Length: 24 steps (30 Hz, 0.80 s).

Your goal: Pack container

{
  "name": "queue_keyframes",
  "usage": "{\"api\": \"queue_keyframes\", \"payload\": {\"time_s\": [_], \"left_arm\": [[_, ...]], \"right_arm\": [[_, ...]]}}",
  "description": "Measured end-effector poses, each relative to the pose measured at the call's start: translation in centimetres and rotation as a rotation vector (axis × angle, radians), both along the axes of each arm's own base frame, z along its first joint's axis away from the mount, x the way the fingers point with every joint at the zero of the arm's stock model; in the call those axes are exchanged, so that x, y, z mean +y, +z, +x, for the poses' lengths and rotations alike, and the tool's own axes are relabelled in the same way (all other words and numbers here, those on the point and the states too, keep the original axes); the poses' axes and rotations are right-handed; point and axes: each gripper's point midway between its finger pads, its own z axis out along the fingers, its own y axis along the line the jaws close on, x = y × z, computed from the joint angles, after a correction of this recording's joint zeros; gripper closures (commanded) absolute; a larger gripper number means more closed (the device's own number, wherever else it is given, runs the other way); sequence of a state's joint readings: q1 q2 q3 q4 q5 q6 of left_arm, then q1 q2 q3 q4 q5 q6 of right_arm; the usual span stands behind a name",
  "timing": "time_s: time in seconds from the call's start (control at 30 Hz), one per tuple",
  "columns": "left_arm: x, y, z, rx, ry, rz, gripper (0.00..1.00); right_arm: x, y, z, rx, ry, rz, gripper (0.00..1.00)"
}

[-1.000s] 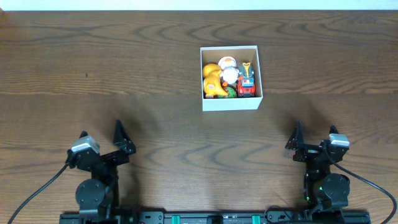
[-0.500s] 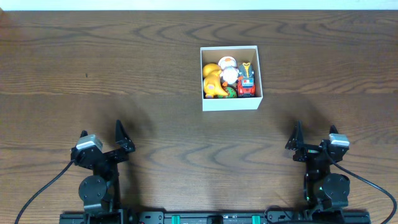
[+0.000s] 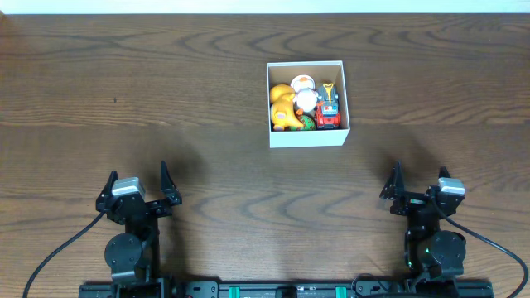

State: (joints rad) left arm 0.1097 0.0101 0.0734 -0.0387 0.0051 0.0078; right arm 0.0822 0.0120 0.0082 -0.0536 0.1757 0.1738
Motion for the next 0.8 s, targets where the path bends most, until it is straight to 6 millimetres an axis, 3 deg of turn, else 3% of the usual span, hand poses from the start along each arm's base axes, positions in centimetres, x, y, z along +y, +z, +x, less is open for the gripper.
{"api": "queue_keyframes", "payload": {"time_s": [0.33,0.8], "left_arm": [[0.0,-3.0,-0.4,0.129,-0.002,0.001,0.02],[-0.1,-3.1,-0.5,0.138,-0.002,0.001,0.02]], "right_arm": [[0.0,0.0,0.0,0.0,0.0,0.0,0.01],[0.0,0.0,0.0,0.0,0.0,0.0,0.01]]}}
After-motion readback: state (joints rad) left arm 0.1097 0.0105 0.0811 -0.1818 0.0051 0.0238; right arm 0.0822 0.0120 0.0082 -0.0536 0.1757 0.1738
